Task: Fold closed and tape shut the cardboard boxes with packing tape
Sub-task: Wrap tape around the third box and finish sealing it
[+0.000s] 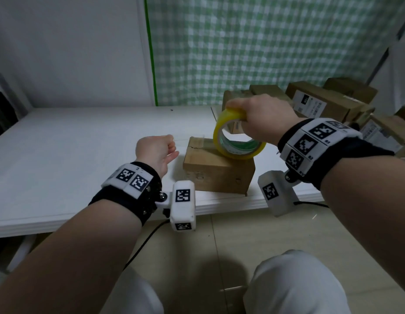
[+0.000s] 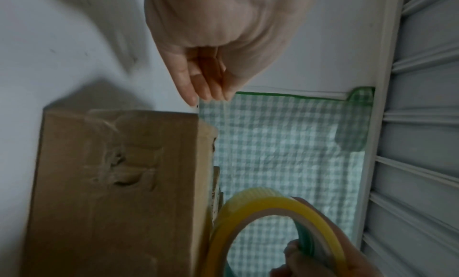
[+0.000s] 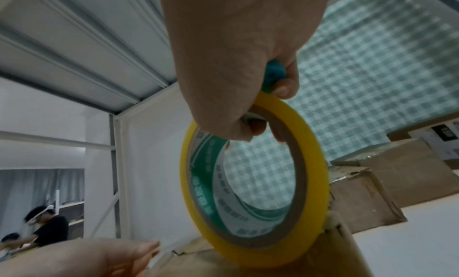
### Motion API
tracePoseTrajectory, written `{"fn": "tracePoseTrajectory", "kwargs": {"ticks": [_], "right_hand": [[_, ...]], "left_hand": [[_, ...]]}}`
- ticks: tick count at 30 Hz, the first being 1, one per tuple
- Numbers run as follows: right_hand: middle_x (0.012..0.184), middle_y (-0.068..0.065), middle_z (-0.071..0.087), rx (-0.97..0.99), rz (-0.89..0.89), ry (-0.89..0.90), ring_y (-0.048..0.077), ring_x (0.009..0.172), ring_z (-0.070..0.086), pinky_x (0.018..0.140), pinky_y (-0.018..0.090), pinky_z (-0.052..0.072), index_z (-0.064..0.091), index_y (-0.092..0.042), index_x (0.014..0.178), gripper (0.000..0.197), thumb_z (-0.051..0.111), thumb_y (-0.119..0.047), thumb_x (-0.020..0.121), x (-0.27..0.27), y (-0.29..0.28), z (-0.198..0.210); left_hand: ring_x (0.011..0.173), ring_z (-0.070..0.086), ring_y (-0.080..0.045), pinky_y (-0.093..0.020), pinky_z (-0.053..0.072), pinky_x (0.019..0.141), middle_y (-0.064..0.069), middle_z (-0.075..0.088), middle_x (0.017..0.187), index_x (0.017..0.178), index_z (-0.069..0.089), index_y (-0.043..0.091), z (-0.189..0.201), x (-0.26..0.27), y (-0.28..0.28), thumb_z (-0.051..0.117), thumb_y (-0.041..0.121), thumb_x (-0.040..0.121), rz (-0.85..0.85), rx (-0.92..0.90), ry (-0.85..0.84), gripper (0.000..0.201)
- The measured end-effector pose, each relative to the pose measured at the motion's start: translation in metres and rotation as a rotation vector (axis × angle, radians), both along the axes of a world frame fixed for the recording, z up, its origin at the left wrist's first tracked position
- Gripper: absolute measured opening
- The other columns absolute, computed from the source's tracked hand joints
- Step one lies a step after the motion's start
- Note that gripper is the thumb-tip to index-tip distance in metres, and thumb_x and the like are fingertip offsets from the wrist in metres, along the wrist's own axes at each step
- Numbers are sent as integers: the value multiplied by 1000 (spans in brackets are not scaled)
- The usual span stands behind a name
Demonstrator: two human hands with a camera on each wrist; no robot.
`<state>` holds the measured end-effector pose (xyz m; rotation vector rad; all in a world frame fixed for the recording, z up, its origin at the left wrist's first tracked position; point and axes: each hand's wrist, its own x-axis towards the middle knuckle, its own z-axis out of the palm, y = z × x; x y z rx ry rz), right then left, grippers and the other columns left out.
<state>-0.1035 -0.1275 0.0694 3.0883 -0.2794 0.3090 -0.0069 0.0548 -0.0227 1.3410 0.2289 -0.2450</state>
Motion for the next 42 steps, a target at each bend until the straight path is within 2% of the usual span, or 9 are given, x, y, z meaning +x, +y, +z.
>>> {"fn": "tracePoseTrajectory", "kwargs": {"ticks": [9, 13, 16, 21, 26, 33, 36, 38, 42], "right_hand": [[122, 2, 55, -234, -2, 88, 26, 94, 56, 54, 29, 33, 37, -47, 137, 53, 46, -18, 94, 13, 12, 5], [96, -3, 48, -253, 20, 116, 22, 79, 50, 47, 25, 28, 42, -44, 133, 49, 47, -15, 93, 18, 17, 1], [87, -5, 45, -274, 25, 109, 22, 78, 50, 47, 24, 26, 47, -42, 128, 44, 47, -15, 94, 23, 18, -1], [92, -5, 44, -292, 35, 88, 21, 82, 47, 48, 24, 23, 47, -42, 129, 39, 49, -22, 96, 27, 19, -6], [93, -3, 48, -280, 26, 75, 22, 81, 49, 48, 25, 27, 52, -41, 124, 38, 52, -18, 94, 25, 20, -7], [92, 0, 52, -217, -7, 34, 23, 79, 49, 55, 30, 34, 56, -41, 120, 39, 54, -16, 90, 23, 19, -12], [92, -3, 48, -176, -13, -13, 22, 83, 49, 59, 32, 35, 55, -44, 121, 37, 55, -23, 91, 22, 17, -15], [93, -3, 47, -170, -16, -33, 24, 87, 52, 61, 32, 36, 55, -44, 122, 37, 53, -23, 92, 22, 17, -16], [97, 0, 53, -176, -13, -57, 27, 93, 56, 62, 32, 36, 57, -41, 122, 39, 51, -19, 90, 22, 19, -18]], "left_hand": [[56, 50, -10, -25, 57, 71, -3, 50, 63, 70, 53, 7, -19, -1, -3, 62, 10, 90, 4, -6, 4, 22], [56, 53, -11, -22, 57, 59, -4, 53, 64, 73, 56, 6, -29, 4, -2, 63, 10, 89, 5, 44, 35, 18], [56, 52, -15, -29, 58, 67, -6, 55, 63, 68, 58, 4, -38, 3, -4, 63, 4, 87, -42, 131, 37, 19], [60, 47, -22, -31, 40, 60, -3, 51, 57, 51, 49, 13, -46, -2, -11, 61, 12, 85, -139, 374, -132, 36], [77, 58, -31, -30, 45, 60, -16, 60, 92, 94, 56, 2, -49, -1, -5, 41, 4, 91, -331, 659, -152, 16], [96, 60, -19, -29, 46, 90, -9, 64, 98, 92, 63, 7, -17, -19, -3, 44, 8, 92, -349, -9, -159, 19], [127, 44, -29, -43, 36, 107, -13, 44, 141, 142, 38, 8, -24, -33, -5, 44, 18, 77, -501, 31, -159, 65], [113, 53, -20, -34, 43, 94, -8, 52, 133, 145, 33, 13, -33, -36, -2, 49, 27, 73, -564, 57, -160, 75], [83, 58, -14, -28, 42, 74, 4, 65, 84, 100, 60, 21, -46, -38, 1, 49, 35, 86, -638, 131, -202, 23]]}}
